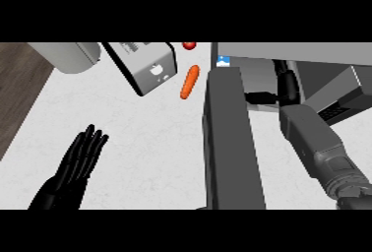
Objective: Pick up the milk, place it into the microwave and close the microwave
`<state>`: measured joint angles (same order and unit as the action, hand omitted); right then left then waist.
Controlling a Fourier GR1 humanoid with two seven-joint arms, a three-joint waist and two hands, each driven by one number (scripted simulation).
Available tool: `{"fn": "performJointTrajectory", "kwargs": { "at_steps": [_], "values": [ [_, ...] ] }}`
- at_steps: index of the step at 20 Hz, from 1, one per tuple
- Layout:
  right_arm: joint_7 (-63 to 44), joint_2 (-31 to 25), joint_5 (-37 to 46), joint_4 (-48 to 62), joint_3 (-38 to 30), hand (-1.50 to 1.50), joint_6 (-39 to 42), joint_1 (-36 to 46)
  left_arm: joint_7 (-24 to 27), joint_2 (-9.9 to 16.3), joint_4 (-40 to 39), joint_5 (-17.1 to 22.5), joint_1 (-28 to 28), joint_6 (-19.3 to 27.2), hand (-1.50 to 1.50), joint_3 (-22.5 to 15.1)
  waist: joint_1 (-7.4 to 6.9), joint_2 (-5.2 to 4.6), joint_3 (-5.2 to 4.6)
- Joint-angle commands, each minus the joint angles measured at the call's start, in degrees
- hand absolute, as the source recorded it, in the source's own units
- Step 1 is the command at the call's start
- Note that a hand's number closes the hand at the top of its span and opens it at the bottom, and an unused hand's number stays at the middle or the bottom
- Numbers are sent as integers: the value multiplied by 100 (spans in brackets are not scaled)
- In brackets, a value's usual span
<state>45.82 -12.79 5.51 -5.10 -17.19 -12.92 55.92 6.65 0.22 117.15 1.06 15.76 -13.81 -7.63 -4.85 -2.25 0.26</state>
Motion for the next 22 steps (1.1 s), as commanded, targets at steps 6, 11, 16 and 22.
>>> {"fn": "performJointTrajectory", "kwargs": {
  "at_steps": [6,11,16,22],
  "values": [
    [756,227,-195,-116,-155,-150,933,-743,-225,20,-382,-99,-406,-156,-150,-350,232,95,-5],
    [783,133,-236,-286,-147,-150,1243,-894,-8,313,-1216,-141,-747,-639,150,-394,367,158,-18],
    [1195,328,-68,-688,171,-150,1433,-1645,129,197,-1510,-834,-902,-405,150,-747,502,232,-27],
    [606,361,-234,-1781,377,-150,1724,-2200,4,-16,-1972,-1054,-1361,-23,150,-1132,587,272,-34]
  ]
}}
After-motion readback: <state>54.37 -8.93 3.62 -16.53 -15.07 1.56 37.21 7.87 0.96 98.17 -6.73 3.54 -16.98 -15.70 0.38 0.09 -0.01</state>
